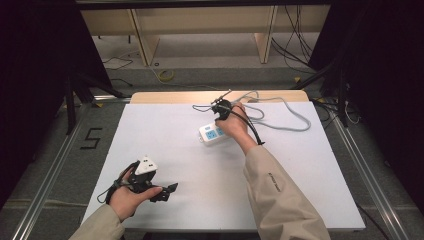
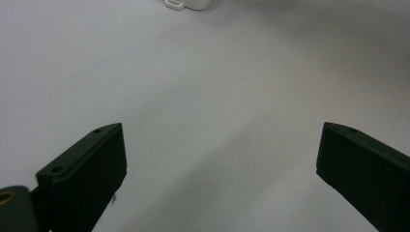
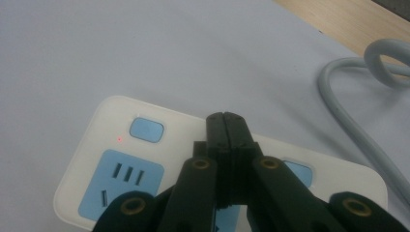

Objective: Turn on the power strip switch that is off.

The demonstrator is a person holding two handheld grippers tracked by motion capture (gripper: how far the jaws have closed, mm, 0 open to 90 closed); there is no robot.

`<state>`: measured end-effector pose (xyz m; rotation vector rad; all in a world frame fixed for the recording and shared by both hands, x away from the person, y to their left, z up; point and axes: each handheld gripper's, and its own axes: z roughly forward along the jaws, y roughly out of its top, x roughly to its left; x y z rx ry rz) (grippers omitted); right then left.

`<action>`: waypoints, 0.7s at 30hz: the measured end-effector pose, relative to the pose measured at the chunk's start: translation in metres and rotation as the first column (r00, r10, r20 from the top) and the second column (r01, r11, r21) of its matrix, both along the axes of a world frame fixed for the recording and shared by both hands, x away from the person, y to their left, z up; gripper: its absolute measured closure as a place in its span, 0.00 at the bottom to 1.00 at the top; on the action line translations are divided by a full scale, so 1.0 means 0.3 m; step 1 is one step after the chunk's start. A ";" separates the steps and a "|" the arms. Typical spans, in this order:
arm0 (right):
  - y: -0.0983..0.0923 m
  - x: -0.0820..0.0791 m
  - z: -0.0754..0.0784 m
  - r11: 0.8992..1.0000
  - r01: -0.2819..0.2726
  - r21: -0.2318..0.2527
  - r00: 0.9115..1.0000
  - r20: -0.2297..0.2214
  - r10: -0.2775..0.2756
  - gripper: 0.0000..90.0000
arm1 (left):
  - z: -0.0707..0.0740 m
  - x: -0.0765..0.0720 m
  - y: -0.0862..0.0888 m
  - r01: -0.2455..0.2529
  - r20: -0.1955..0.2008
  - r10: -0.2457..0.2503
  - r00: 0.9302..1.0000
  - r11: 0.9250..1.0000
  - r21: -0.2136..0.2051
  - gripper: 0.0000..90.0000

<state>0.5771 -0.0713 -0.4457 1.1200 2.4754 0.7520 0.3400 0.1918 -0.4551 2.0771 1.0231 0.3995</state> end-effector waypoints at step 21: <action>0.017 0.011 0.005 0.999 0.011 -0.035 0.999 -0.037 -0.012 1.00 | -0.001 0.001 0.000 -0.001 0.001 0.001 1.000 1.000 0.002 0.04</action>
